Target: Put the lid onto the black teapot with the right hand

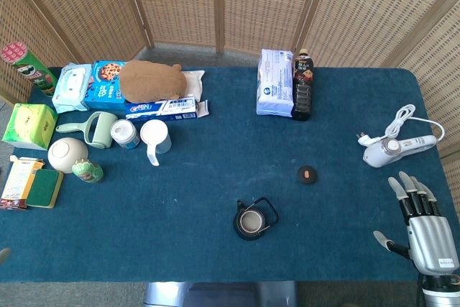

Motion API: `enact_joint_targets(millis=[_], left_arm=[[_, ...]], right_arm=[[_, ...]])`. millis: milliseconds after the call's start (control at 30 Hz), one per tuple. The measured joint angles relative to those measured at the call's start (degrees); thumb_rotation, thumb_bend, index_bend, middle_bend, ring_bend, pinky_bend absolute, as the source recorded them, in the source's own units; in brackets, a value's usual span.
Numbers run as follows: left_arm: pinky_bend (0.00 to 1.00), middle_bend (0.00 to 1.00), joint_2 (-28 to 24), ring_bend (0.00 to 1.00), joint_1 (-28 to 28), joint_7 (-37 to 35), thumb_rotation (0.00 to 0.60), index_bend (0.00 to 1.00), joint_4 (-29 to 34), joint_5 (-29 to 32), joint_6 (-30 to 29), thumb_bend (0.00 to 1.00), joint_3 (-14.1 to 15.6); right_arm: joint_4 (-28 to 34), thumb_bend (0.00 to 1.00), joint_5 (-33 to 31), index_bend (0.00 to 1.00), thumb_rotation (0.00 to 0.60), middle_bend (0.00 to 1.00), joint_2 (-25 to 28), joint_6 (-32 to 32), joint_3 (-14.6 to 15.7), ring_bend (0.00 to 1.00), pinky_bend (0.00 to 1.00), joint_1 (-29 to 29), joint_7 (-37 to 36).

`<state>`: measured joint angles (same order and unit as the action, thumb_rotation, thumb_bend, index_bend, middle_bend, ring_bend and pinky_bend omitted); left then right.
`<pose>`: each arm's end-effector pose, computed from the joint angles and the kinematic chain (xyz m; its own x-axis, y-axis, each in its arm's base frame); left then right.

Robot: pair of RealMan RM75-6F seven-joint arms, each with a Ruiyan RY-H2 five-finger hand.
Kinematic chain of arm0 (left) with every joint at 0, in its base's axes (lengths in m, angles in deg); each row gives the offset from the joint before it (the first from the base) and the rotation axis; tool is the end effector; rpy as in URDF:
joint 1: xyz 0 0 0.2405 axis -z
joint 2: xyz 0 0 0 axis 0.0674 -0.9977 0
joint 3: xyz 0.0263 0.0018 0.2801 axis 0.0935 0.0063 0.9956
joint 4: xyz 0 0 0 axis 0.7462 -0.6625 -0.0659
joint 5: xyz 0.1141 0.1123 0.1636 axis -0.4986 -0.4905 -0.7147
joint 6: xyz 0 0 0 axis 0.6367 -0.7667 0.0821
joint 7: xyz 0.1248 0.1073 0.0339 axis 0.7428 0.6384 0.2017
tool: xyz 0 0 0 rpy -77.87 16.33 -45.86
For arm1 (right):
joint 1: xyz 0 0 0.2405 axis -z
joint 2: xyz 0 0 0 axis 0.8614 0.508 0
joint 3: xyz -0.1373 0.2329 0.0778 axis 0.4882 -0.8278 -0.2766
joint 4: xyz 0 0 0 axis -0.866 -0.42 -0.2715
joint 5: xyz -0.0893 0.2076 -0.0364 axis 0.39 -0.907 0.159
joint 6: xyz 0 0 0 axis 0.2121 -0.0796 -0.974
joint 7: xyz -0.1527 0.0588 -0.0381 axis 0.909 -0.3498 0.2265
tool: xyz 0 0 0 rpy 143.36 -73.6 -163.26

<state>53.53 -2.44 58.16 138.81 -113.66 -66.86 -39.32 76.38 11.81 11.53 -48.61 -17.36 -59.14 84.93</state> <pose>-0.3140 0.1095 0.2352 0.3653 -0.0213 0.9306 0.9255 -0.0987 -0.3656 -0.2907 -0.1687 0.1582 0.3320 0.0835 0.9396 -0.9373 -0.0829 0.3385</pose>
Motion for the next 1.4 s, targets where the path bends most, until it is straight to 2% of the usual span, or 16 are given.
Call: enact_joint_targets(millis=[567,733,1033,1233,1400], left_arm=[[0.06,0.00,-0.6,0.00,0.1,-2.1,0.600,0.00,-0.7,0.6,-0.3,0.10,-0.4],[0.06,0.00,-0.4,0.00,0.0,-2.1,0.600,0.00,-0.7,0.9,-0.4,0.10,-0.5],[0.06,0.00,0.1,0.00,0.3,0.7,0.600,0.00,0.5,0.9,1.0,0.10,-0.5],[0.06,0.00,0.1,0.00,0.6,1.8,0.600,0.00,1.6,2.3,2.4,0.10,-0.6],[0.06,0.00,0.1,0.00,0.7,2.5,0.600,0.00,2.6,3.4,3.2,0.10,-0.8]], right_arm=[[-0.3,0.00,-1.2,0.02,0.600,0.00,-1.3,3.3,-0.1,0.00,0.00,-1.2,1.5],[-0.3,0.00,-1.8,0.06,0.600,0.00,-1.7,6.3,-0.8,0.00,0.00,-3.1,2.1],[1.6,0.03,-7.8,0.18,0.600,0.00,-1.4,20.2,-4.8,0.00,0.00,-12.0,2.9],[2.2,0.04,-15.8,0.19,0.600,0.00,-2.7,30.7,-8.4,0.00,0.00,-19.6,4.9],[1.2,0.07,-22.8,0.21,0.600,0.01,-5.9,37.6,-10.4,0.00,0.00,-25.8,8.4]])
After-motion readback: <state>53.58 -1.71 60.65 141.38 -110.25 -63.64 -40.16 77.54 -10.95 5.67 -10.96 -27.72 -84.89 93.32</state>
